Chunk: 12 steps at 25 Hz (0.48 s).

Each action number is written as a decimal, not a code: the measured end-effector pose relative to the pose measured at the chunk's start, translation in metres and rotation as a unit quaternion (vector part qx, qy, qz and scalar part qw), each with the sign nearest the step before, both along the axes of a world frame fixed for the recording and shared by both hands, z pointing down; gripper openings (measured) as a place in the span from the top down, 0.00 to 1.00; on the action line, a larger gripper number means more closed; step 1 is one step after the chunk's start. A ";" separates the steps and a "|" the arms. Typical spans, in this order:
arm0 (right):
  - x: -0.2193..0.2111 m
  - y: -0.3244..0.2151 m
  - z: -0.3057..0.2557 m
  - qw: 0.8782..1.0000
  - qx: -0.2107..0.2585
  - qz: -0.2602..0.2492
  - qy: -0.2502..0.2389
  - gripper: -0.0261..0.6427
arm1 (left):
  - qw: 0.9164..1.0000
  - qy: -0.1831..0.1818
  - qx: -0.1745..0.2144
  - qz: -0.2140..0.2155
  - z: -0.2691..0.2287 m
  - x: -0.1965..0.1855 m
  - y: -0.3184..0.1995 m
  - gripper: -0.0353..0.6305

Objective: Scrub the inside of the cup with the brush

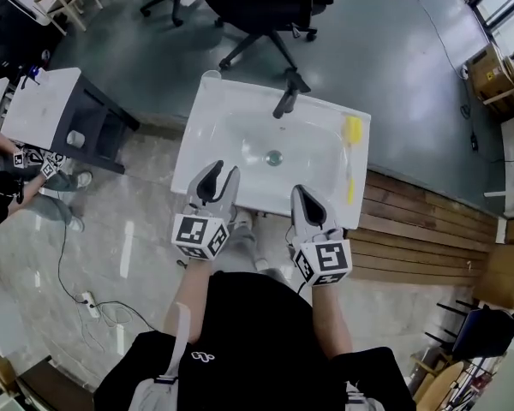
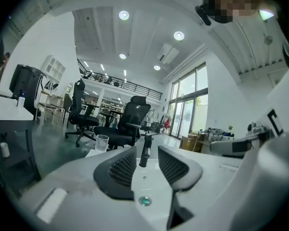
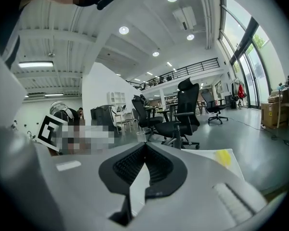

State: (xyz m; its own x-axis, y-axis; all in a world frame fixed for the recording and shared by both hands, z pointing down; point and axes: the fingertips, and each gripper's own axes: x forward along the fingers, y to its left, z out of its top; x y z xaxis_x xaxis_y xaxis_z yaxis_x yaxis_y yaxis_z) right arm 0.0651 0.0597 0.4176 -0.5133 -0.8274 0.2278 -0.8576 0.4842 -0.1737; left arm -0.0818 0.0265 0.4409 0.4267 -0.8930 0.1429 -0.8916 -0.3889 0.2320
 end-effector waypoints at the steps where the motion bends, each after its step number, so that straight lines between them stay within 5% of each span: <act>1: -0.004 -0.006 0.001 1.000 -0.001 -0.002 0.000 0.96 | 1.000 -0.005 0.001 0.003 0.002 -0.001 -0.007 0.74; 12: -0.024 -0.064 0.015 1.000 -0.020 0.006 0.019 0.96 | 1.000 -0.019 -0.010 0.018 0.030 -0.028 -0.073 0.62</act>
State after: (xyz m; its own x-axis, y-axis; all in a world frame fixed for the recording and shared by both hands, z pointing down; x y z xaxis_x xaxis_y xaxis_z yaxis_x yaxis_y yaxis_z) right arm 0.0412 -0.0041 0.4324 -0.4943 -0.8232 0.2792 -0.8693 0.4677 -0.1600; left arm -0.1103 -0.0464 0.4709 0.4531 -0.8736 0.1774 -0.8852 -0.4174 0.2054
